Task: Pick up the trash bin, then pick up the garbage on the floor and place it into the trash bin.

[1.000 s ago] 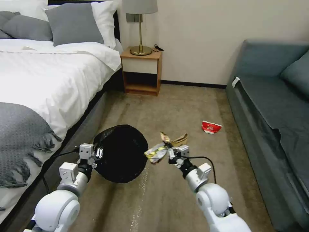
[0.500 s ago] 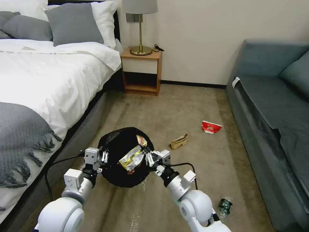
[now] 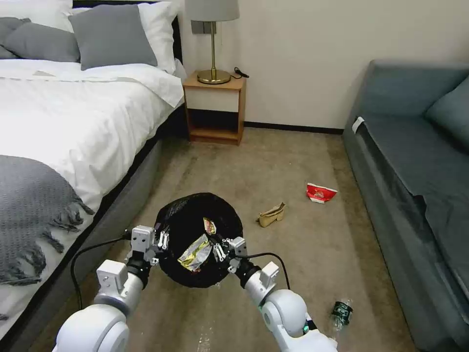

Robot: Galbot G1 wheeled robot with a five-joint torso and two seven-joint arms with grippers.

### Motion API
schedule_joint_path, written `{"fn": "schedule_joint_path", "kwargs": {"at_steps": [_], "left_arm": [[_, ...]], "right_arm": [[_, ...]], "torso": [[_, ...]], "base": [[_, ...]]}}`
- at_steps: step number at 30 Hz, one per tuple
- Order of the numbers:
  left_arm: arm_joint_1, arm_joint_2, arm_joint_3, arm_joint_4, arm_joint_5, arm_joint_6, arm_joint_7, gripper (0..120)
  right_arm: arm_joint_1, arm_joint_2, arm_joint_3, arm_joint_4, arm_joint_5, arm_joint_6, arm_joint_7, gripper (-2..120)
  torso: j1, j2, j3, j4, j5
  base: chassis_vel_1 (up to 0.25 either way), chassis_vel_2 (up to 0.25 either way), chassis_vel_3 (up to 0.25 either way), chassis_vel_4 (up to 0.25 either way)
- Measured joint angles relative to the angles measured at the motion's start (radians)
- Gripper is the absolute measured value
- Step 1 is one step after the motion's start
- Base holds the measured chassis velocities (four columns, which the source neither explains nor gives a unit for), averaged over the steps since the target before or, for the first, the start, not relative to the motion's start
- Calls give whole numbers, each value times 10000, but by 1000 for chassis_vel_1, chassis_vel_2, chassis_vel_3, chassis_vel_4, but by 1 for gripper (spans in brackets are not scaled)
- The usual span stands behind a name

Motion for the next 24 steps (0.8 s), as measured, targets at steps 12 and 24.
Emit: {"fn": "schedule_joint_path", "kwargs": {"at_steps": [12, 24], "left_arm": [[-100, -147, 91, 255, 118, -19, 24, 7], [-159, -92, -52, 459, 80, -113, 36, 7]], "right_arm": [[90, -213, 170, -52, 3, 32, 40, 72], [-118, -560, 400, 362, 14, 44, 143, 100]], "torso": [[0, 0, 0, -1, 0], [0, 0, 0, 0, 2]], "base": [[0, 0, 0, 0], [0, 0, 0, 0]]}}
